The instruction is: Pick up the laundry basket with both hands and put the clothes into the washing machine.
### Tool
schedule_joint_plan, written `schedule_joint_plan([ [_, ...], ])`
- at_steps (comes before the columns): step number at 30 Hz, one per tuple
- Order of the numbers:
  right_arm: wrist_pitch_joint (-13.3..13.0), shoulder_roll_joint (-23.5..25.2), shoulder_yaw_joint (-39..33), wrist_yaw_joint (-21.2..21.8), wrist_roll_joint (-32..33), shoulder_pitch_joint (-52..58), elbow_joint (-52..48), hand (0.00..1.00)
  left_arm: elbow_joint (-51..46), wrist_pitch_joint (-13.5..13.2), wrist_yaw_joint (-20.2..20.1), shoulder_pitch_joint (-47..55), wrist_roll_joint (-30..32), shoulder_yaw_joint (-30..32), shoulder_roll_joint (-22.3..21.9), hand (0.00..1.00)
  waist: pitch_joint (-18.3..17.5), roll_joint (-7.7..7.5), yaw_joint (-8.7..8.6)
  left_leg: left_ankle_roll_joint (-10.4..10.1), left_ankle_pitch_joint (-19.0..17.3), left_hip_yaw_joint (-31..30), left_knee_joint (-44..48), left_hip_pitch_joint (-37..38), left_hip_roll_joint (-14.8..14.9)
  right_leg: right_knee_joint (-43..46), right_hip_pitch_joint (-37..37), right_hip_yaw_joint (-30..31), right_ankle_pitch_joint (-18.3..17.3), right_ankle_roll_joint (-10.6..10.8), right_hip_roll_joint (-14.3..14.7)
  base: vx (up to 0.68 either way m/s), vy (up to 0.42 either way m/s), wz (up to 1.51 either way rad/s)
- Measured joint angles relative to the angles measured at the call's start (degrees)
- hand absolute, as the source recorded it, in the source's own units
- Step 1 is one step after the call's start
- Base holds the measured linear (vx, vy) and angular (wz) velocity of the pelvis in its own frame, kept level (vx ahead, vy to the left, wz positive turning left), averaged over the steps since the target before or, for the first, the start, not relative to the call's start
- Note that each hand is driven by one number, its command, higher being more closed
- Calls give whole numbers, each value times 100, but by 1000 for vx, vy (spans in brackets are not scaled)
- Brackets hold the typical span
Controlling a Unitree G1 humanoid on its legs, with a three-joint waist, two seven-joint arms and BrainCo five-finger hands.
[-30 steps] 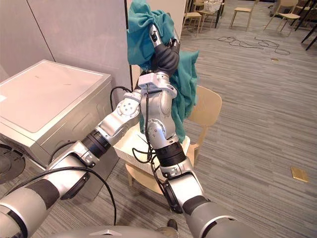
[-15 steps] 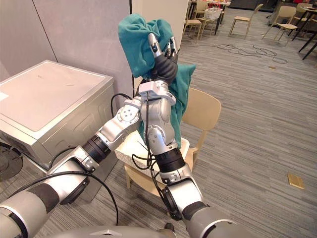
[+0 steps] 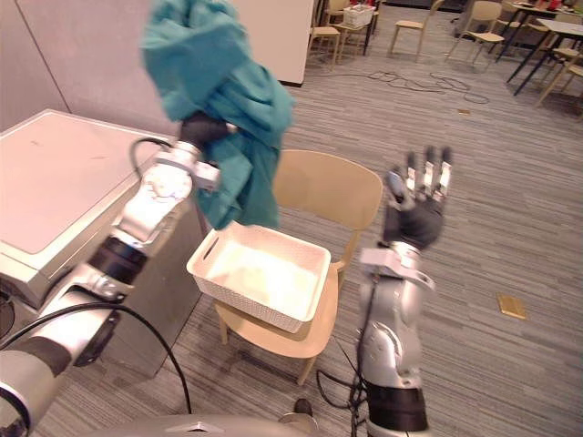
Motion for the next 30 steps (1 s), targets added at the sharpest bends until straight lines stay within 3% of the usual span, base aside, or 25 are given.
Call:
schedule_joint_plan([
  [5, 146, 131, -777, 91, -148, 671, 75, 0, -1125, -276, 85, 960, -21, 1507, 500, 100, -75, 117, -8, -46, -50, 56, -1, 18, -2, 30, -47, 78, -16, -14, 3, -23, -1, -6],
  [13, 249, 682, -1260, 228, -376, 1124, 828, 0, -2520, -814, 391, 2389, -162, 3401, 482, 100, -268, 224, 29, -26, -46, 50, -1, 76, -1, 36, 8, 76, -33, -50, 4, 0, 0, 0],
  [18, 370, 1194, -1356, 470, -378, 1549, 1585, 0, -2879, -1141, 423, 3545, -483, 4595, -173, 100, -379, 243, 68, -64, -104, -92, -2, 116, 6, 40, 155, -59, -124, -15, -3, -18, 1, 14],
  [21, 558, 1300, -1355, 772, -376, 1842, 2323, 0, -2921, -1245, 447, 4425, -707, 5261, -712, 100, -388, 251, 206, -32, -131, -112, -2, 123, 15, 42, 174, -84, -141, -22, -3, -24, 6, 7],
  [22, 637, 1422, -1354, 955, -379, 1987, 2667, 0, -3010, -1268, 444, 5020, -784, 5488, -1107, 100, -389, 249, 292, -32, -131, -123, -3, 102, 22, 43, 175, -105, -144, -21, -3, -15, 6, 6],
  [25, 677, 1572, -1357, 1069, -392, 2197, 3043, 0, -3078, -1298, 436, 5667, -866, 5485, -1560, 100, -388, 241, 374, -27, -126, -173, -2, 103, 35, 76, 224, -210, -186, -21, -6, -1, 1, 16],
  [30, 814, 1712, -1182, 1311, -839, 2604, 4030, 0, -2706, -1300, 59, 6860, -1039, 4859, -2198, 100, -416, 150, 553, -20, -140, -271, -1, 206, 60, 280, 394, -413, -392, 7, -41, -16, 1, 18],
])
